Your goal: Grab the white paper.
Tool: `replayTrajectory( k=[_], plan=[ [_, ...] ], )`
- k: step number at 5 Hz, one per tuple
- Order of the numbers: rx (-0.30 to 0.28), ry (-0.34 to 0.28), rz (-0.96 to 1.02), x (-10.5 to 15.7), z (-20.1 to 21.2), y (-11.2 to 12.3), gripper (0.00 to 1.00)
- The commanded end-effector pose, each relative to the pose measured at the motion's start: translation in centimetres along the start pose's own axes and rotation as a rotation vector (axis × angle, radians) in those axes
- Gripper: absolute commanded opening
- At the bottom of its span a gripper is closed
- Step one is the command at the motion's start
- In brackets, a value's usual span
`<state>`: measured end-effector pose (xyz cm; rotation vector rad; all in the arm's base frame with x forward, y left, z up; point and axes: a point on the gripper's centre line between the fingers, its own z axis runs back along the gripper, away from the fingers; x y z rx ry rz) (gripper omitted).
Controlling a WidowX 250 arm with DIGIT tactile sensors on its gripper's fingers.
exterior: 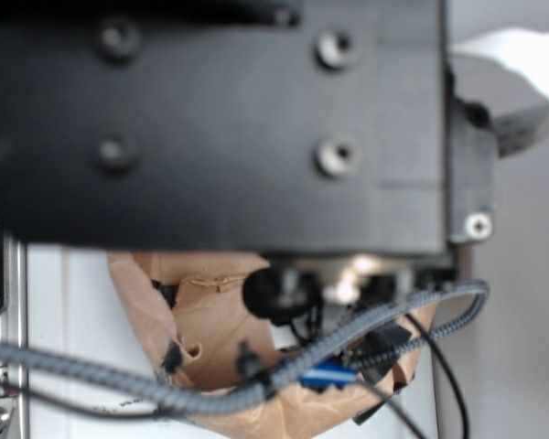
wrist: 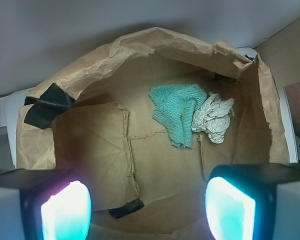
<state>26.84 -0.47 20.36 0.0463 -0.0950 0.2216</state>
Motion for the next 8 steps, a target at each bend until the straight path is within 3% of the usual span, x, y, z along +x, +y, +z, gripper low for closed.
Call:
replayTrajectory(
  k=[1, 2, 3, 5, 6, 7, 8],
  plan=[
    [-0.097, -0.273, 0.407, 3.7, -5.0, 3.3, 1.00],
    [-0.073, -0.222, 0.575, 2.0, -8.0, 5.0, 1.00],
    [-0.061, -0.116, 0.573, 1.0, -8.4, 5.7, 1.00],
    [-0.061, -0.116, 0.573, 1.0, -8.4, 5.7, 1.00],
    [-0.045, -0.188, 0.741, 1.2, -9.3, 6.3, 1.00],
    [-0.068, -0.237, 0.857, 1.5, -10.3, 6.7, 1.00],
    [-0.069, -0.259, 0.941, 2.0, -12.4, 7.5, 1.00]
  ],
)
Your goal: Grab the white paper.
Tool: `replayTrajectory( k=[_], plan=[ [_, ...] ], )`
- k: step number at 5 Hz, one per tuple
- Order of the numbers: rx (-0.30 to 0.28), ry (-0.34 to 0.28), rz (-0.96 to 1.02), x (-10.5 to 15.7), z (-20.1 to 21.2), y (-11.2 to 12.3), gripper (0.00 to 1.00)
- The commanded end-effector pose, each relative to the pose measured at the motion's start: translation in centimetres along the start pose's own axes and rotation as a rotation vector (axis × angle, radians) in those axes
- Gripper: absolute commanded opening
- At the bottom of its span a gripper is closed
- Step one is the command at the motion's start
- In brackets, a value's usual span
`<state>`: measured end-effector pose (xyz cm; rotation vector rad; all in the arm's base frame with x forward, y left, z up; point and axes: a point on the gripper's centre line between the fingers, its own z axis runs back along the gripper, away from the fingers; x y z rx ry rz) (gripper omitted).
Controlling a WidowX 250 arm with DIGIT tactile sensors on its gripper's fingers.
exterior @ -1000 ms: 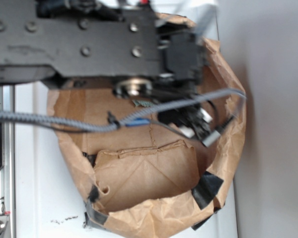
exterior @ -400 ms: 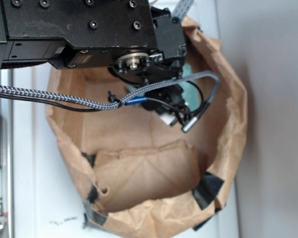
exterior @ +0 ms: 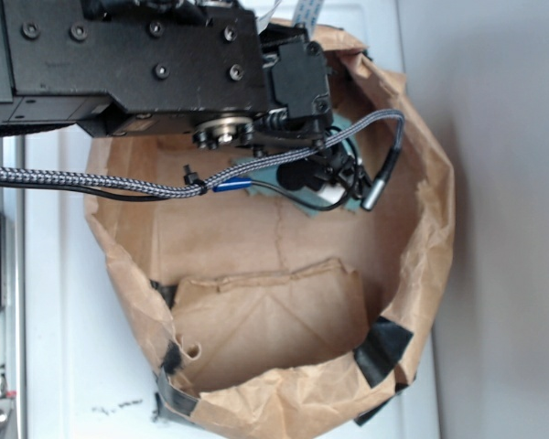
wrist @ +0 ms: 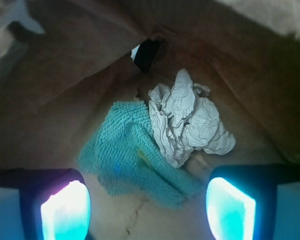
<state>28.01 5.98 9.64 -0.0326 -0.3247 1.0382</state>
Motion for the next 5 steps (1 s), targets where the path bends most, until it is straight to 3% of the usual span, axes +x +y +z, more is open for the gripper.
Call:
replayTrajectory(
  k=[1, 3, 4, 5],
  plan=[
    [0.007, -0.018, 0.154, 2.2, -2.1, 1.3, 1.00],
    [0.074, 0.014, 0.226, 2.5, -1.7, 2.3, 1.00],
    [0.036, 0.017, 0.225, 1.8, 0.3, 2.4, 1.00],
    [0.050, 0.022, 0.264, 3.6, -0.1, 3.3, 1.00]
  ],
)
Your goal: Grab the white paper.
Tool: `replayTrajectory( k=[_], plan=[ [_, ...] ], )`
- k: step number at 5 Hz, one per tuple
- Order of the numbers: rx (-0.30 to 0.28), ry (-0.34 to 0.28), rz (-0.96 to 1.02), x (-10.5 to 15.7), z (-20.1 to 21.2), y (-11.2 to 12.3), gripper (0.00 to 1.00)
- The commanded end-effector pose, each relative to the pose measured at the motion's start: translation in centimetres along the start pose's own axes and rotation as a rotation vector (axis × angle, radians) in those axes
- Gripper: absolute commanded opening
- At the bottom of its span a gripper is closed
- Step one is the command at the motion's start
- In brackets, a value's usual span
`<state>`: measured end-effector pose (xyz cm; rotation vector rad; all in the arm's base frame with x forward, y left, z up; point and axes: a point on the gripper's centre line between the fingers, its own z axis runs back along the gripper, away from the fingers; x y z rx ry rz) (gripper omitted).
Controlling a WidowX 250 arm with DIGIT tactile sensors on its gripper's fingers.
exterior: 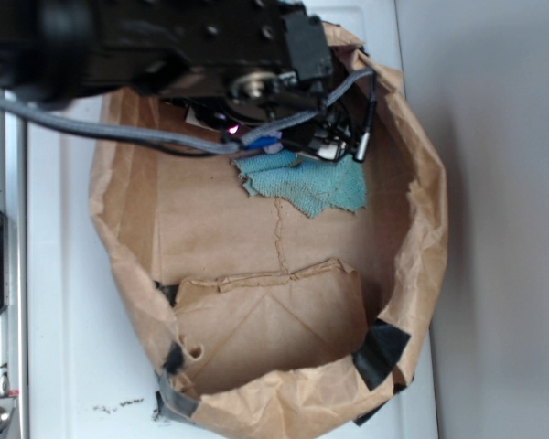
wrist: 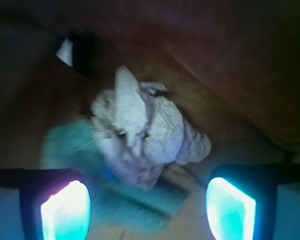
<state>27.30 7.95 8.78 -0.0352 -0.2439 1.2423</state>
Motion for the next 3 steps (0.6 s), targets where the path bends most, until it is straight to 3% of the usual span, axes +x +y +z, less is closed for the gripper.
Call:
replayTrajectory(
  k=[1, 2, 3],
  plan=[
    [0.010, -0.063, 0.082, 2.9, 0.0, 1.5, 1.00],
    [-0.004, -0.094, 0.055, 2.5, -0.7, 1.2, 1.00],
    [0.023, -0.118, 0.019, 1.1, -1.8, 1.9, 1.00]
  ],
)
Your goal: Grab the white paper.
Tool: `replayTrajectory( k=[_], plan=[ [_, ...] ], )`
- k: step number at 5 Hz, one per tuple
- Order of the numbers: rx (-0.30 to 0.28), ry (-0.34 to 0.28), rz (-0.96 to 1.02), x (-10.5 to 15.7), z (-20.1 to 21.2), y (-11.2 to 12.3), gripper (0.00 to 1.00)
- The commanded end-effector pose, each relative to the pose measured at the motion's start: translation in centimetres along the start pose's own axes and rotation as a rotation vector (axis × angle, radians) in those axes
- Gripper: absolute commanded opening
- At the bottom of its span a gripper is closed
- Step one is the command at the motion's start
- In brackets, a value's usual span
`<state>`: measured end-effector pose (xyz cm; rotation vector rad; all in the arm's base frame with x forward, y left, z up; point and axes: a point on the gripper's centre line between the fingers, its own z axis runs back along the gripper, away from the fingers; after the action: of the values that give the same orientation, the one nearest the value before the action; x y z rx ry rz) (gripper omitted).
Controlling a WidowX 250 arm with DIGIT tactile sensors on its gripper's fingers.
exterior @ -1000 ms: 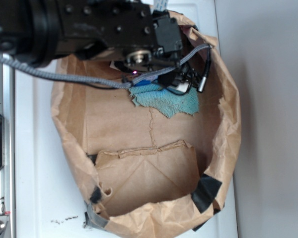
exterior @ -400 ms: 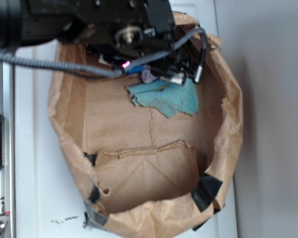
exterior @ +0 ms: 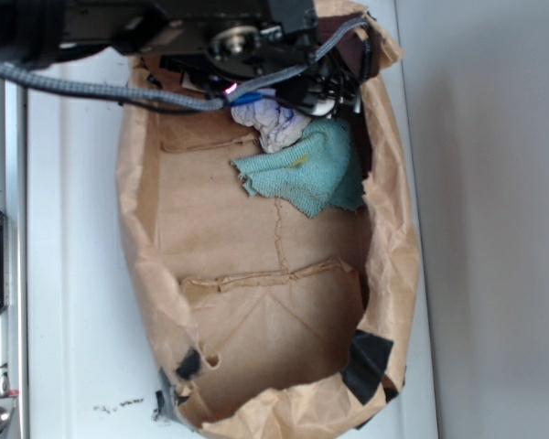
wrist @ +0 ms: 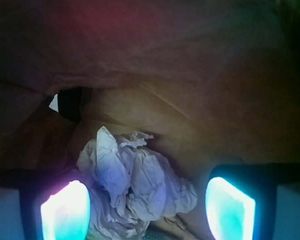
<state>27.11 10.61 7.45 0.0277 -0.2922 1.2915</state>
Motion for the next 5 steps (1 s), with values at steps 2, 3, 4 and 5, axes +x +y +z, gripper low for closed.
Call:
replayTrajectory(
  k=[2, 3, 4, 5],
  plan=[
    [0.030, -0.049, -0.059, -2.5, -1.7, 1.7, 1.00],
    [0.053, -0.051, -0.054, -2.1, -2.1, 1.5, 1.00],
    [0.056, -0.058, -0.059, -2.2, -2.0, 0.8, 0.95],
    [0.009, -0.045, -0.069, -1.6, -1.0, 0.4, 1.00]
  ],
)
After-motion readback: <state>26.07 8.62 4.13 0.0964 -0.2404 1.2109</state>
